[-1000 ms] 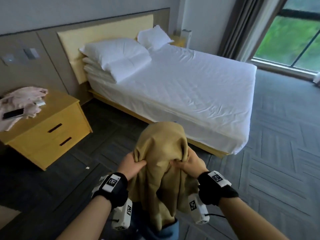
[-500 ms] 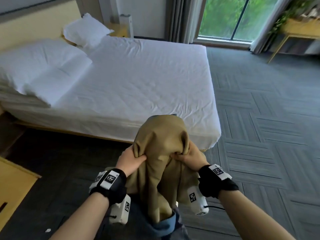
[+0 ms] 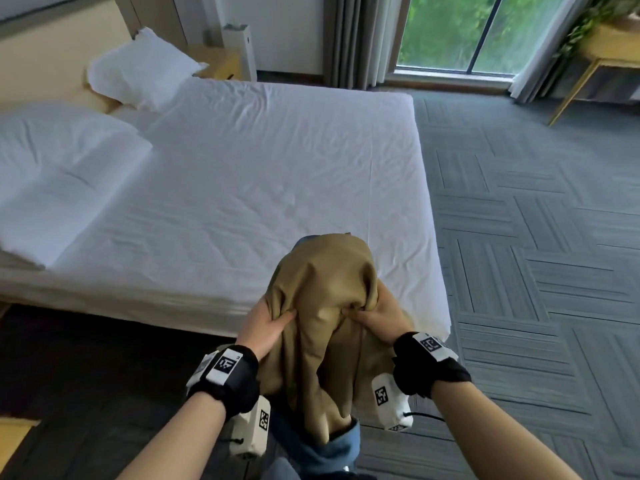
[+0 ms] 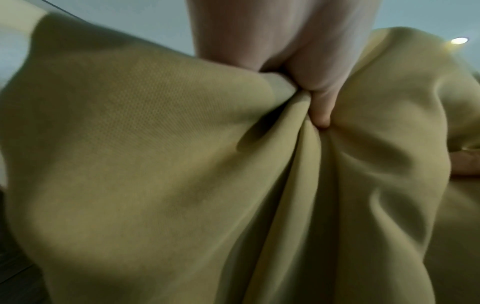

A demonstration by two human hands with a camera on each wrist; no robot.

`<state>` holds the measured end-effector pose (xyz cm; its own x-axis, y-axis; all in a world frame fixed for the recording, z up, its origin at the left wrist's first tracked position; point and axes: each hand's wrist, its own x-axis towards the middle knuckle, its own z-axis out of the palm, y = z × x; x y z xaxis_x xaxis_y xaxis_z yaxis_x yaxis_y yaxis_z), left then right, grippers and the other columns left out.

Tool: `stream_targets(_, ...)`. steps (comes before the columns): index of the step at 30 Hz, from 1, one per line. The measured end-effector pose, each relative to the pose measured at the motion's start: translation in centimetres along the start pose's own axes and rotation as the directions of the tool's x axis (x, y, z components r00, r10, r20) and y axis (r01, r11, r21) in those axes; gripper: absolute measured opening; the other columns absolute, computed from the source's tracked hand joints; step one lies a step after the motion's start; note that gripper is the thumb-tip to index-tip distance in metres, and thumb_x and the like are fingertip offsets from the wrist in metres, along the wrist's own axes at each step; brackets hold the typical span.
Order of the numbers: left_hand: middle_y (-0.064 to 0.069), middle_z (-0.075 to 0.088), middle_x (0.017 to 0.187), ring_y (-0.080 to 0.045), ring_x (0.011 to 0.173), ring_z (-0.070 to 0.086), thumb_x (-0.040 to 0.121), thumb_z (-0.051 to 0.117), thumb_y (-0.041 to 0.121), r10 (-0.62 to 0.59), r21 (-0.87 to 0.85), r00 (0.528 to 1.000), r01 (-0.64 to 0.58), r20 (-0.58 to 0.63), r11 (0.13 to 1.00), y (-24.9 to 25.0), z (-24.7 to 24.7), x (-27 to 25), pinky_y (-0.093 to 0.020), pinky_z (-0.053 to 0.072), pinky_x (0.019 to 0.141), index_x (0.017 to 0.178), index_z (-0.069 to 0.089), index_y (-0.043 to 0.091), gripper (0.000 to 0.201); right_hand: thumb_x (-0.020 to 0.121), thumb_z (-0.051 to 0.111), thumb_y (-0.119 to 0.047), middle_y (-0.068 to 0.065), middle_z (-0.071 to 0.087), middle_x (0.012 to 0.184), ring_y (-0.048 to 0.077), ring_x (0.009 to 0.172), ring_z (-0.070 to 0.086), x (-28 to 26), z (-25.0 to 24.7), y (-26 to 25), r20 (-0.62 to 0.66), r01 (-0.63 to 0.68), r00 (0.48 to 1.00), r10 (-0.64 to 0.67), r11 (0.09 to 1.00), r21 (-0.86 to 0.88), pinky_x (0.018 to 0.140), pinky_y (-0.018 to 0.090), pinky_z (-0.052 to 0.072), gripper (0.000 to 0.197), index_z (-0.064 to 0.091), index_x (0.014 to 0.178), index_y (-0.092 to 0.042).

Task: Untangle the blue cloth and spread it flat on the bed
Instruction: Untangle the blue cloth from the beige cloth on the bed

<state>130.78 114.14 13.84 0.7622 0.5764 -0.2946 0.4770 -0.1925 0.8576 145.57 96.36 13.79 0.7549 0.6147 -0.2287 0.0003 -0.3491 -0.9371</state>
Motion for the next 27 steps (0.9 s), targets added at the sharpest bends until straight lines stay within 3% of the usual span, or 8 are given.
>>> stream_targets(3, -0.009, 0.063, 0.125, -0.028, 0.116, 0.057, 0.083, 0.066, 0.028, 0.000, 0.046, 1.000, 0.001, -0.020, 0.999, 1.8, 0.5, 5.0, -0.040, 0.044, 0.099, 0.125, 0.055, 0.018, 0.045, 0.070, 0.080, -0.011, 0.008, 0.060, 0.123, 0.018, 0.113, 0.055, 4.4, -1.8, -1.1, -0.001, -0.008, 1.000, 0.008, 1.000, -0.002, 0.096, 0.031, 0.043, 0.066, 0.046, 0.127, -0.010)
stream_targets(8, -0.010, 0.061, 0.129, -0.031, 0.118, 0.055, 0.083, 0.064, 0.036, -0.009, 0.083, 1.000, 0.009, -0.002, 0.997, 4.5, 1.2, 13.9, -0.044, 0.043, 0.102, 0.130, 0.051, 0.017, 0.052, 0.071, 0.080, -0.014, 0.009, 0.060, 0.124, 0.023, 0.117, 0.055, 12.7, -4.0, -2.3, -0.029, -0.056, 0.998, 0.054, 0.997, -0.054, 0.103, 0.045, 0.042, 0.064, 0.046, 0.126, -0.009)
stream_targets(13, -0.011, 0.060, 0.129, -0.032, 0.118, 0.055, 0.067, 0.055, 0.053, -0.030, 0.084, 0.999, 0.026, 0.045, 0.996, 7.1, 0.4, 23.7, -0.046, 0.042, 0.102, 0.130, 0.051, 0.015, 0.074, 0.073, 0.078, -0.015, 0.010, 0.059, 0.124, 0.023, 0.117, 0.054, 21.7, -4.8, -3.9, -0.075, -0.075, 0.995, 0.070, 0.995, -0.067, 0.103, 0.042, 0.042, 0.062, 0.046, 0.125, -0.007)
stream_targets(20, -0.011, 0.061, 0.125, -0.034, 0.114, 0.056, 0.082, 0.062, 0.046, 0.042, 0.207, 0.999, -0.048, 0.030, 0.977, 12.8, -2.1, 39.5, -0.046, 0.042, 0.100, 0.128, 0.046, 0.016, 0.057, 0.077, 0.075, -0.019, 0.011, 0.063, 0.120, 0.026, 0.113, 0.058, 34.6, -6.1, -7.0, -0.191, -0.120, 0.974, 0.125, 0.992, 0.033, 0.098, 0.039, 0.046, 0.049, 0.054, 0.119, -0.007)
stream_targets(22, -0.010, 0.055, 0.131, -0.036, 0.118, 0.053, 0.081, 0.060, 0.052, 0.003, 0.372, 1.000, 0.000, -0.007, 0.928, 14.0, -2.5, 43.0, -0.048, 0.036, 0.104, 0.135, 0.035, 0.019, 0.069, 0.074, 0.077, -0.025, 0.014, 0.062, 0.119, 0.029, 0.112, 0.058, 37.4, -6.6, -6.5, -0.288, -0.225, 0.931, 0.226, 0.974, 0.037, 0.095, 0.041, 0.048, 0.054, 0.052, 0.119, -0.007)
stream_targets(24, -0.009, 0.038, 0.146, -0.035, 0.130, 0.042, 0.079, 0.062, 0.054, -0.073, 0.544, 0.996, 0.087, -0.047, 0.835, 14.1, -3.1, 45.7, -0.054, 0.026, 0.109, 0.145, 0.020, 0.021, 0.084, 0.072, 0.078, -0.029, 0.013, 0.057, 0.127, 0.028, 0.115, 0.055, 39.1, -7.3, -5.5, -0.363, -0.355, 0.875, 0.321, 0.934, -0.029, 0.090, 0.033, 0.046, 0.068, 0.044, 0.127, -0.007)
stream_targets(27, -0.009, 0.024, 0.154, -0.035, 0.137, 0.030, 0.078, 0.064, 0.051, -0.183, 0.630, 0.983, 0.155, -0.021, 0.761, 12.4, -3.3, 47.2, -0.059, 0.020, 0.111, 0.147, 0.015, 0.021, 0.090, 0.075, 0.075, -0.032, 0.013, 0.044, 0.142, 0.028, 0.128, 0.045, 40.3, -8.0, -3.3, -0.327, -0.468, 0.860, 0.392, 0.862, -0.197, 0.097, 0.034, 0.040, 0.085, 0.028, 0.142, -0.008)
